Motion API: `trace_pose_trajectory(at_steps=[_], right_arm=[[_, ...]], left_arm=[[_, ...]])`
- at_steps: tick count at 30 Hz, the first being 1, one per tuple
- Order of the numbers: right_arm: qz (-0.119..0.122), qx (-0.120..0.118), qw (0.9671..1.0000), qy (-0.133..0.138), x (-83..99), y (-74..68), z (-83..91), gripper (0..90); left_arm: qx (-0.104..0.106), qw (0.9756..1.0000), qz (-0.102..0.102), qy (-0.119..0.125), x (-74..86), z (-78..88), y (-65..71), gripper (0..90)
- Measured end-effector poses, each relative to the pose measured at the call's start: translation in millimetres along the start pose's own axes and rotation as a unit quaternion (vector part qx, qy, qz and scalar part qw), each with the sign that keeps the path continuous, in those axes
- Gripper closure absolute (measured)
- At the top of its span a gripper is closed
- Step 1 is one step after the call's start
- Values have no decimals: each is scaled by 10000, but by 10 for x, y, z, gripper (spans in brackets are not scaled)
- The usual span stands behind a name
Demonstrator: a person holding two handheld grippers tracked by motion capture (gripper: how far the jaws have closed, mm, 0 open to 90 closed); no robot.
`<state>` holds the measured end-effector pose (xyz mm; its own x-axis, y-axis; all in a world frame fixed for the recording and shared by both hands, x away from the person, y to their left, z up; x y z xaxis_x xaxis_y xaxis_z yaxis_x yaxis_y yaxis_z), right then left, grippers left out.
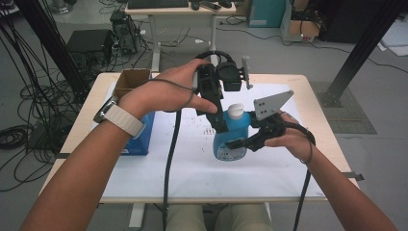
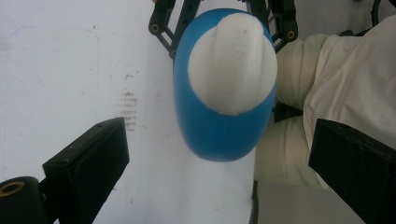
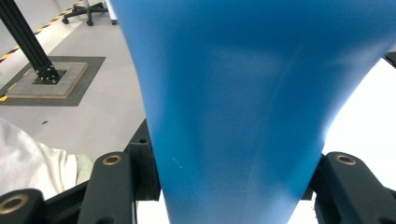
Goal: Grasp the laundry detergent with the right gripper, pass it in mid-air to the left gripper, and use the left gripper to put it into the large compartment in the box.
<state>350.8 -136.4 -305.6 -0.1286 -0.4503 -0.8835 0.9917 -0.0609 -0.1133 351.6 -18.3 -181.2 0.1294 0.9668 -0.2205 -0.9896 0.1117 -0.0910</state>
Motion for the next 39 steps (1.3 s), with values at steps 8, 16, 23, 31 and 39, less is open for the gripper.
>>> trace_pose_trajectory(at_steps=[8, 16, 23, 31, 39], right_arm=[[-7, 7, 10000, -10, 3, 10, 2, 437], [57, 15, 10000, 11, 3, 27, -15, 437], [62, 13, 10000, 10, 3, 29, -7, 437], [43, 24, 10000, 9, 6, 28, -1, 436], [31, 3, 10000, -1, 7, 28, 3, 436]], left_arm=[[-5, 10000, 5, 20, 6, 9, -6, 54], [-12, 10000, 27, 50, 12, 7, -6, 55], [-12, 10000, 4, 44, 5, 7, -11, 55], [-5, 10000, -11, 21, -4, 14, -12, 55], [-23, 10000, 19, 30, -2, 17, -7, 56]])
Point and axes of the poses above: each handheld gripper's, and its own axes: z roughly backward along the jaws, x roughly out of its underside, y roughly to its right, the point moved 5 cm from there along -z, roughly forward along the jaws, and after that the axes turned 7 degrees about -z, right-handed, at the moved point
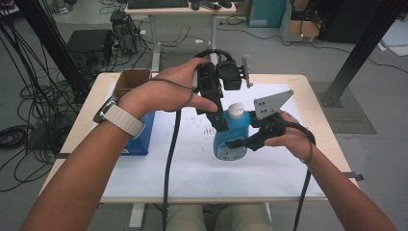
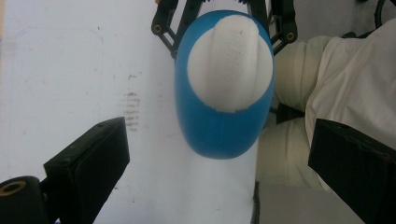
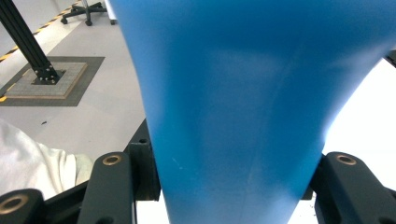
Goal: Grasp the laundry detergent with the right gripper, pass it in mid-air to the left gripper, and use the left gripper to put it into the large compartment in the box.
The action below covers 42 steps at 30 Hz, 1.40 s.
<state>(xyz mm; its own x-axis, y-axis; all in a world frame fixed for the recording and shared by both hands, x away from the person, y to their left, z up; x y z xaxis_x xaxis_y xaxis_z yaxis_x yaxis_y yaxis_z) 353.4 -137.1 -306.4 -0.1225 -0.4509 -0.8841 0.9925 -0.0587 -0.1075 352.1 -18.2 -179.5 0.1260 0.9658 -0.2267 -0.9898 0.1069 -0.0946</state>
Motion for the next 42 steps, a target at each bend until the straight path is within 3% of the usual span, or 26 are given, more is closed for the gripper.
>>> trace_pose_trajectory(at_steps=[42], right_arm=[[-27, 21, 10000, -23, 9, 15, 1, 436]], left_arm=[[-74, 9999, 85, -5, 13, 14, 7, 58]])
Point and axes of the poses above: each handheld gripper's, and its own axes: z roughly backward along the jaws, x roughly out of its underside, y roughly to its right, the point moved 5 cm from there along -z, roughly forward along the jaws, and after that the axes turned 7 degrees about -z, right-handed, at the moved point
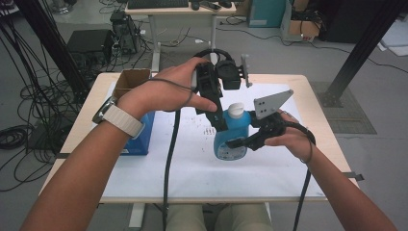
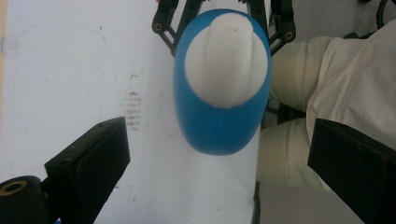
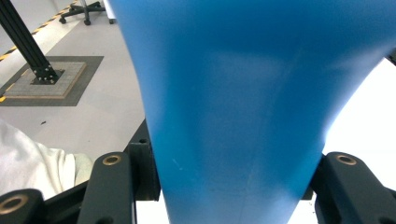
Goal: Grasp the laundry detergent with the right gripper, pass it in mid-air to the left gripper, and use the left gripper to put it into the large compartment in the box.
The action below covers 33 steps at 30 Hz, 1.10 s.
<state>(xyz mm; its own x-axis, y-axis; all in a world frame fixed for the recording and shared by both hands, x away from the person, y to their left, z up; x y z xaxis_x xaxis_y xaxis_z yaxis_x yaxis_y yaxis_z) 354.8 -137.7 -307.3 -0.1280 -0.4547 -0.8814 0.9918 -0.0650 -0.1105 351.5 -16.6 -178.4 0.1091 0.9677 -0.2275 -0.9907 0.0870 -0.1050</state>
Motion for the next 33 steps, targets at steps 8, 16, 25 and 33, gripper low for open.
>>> trace_pose_trajectory(at_steps=[8, 16, 25, 33], right_arm=[[-1, -2, 10000, -2, 0, 1, -1, 436], [-15, 2, 10000, -10, 3, 3, -3, 436], [-4, -3, 10000, -20, 4, 4, -3, 436], [-7, -4, 10000, -29, 6, 6, -5, 436]], left_arm=[[6, 10000, 3, 13, -4, 0, 1, 59], [-15, 10000, 23, 13, 4, 1, -1, 58], [-13, 10000, 18, 4, 5, 3, 1, 59], [-21, 10000, 15, 22, 0, 3, 1, 59]])
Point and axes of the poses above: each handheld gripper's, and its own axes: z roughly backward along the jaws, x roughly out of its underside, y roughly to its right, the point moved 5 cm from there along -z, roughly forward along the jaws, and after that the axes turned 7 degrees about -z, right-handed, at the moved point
